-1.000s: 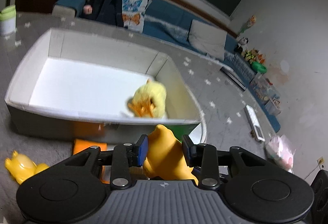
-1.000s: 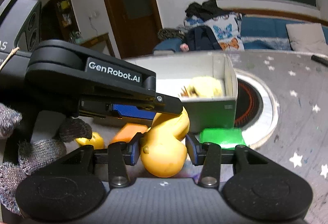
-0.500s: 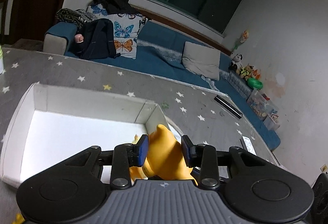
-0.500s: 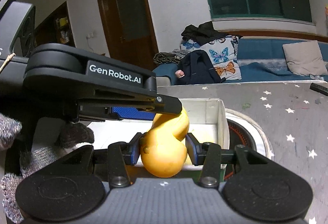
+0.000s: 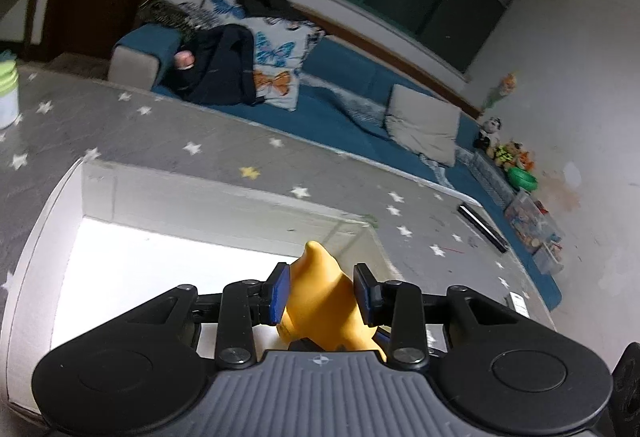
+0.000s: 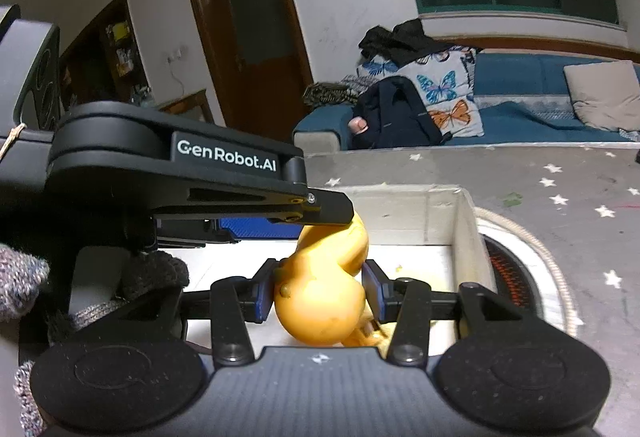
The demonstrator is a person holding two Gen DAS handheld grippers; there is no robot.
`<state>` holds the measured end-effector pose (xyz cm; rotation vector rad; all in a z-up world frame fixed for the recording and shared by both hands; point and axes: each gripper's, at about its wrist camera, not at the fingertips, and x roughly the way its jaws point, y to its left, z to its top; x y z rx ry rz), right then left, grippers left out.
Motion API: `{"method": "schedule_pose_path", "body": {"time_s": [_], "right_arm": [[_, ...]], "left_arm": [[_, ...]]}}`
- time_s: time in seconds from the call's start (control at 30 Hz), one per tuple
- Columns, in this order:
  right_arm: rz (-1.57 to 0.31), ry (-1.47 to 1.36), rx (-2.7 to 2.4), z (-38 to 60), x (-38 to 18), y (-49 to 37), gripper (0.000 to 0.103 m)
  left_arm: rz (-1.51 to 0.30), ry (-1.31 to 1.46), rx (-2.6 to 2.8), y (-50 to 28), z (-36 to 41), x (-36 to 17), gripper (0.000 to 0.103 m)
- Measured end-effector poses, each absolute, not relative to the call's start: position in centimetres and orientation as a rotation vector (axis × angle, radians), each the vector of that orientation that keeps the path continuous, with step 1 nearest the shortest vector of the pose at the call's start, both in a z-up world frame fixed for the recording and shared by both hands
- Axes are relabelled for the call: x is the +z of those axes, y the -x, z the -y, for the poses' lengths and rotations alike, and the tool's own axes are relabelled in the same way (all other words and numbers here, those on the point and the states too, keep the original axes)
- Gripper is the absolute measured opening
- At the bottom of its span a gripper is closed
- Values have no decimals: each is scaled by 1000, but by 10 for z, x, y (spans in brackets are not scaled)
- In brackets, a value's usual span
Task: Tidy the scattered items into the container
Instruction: 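Lift the rubber duck with the right gripper over the box, then lower the rubber duck into the box and open the right gripper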
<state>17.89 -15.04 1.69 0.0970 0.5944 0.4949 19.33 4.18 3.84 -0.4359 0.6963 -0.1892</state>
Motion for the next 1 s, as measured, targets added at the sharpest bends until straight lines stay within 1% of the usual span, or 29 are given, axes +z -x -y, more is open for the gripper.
{"method": "schedule_pose_path", "body": {"time_s": [0.2, 0.4, 0.73, 1.0], "right_arm": [[-639, -66, 508, 133, -1, -188, 45], [-651, -55, 521, 131, -5, -183, 45], [-591, -62, 522, 155, 14, -154, 47], [-577, -86, 484, 183, 17, -118, 47]], "left_arm": [[-751, 473, -166, -203, -59, 17, 35], [-770, 506, -167, -203, -70, 8, 35], [-729, 480, -167, -181, -68, 19, 35], [-702, 458, -187, -162, -58, 28, 35]]}}
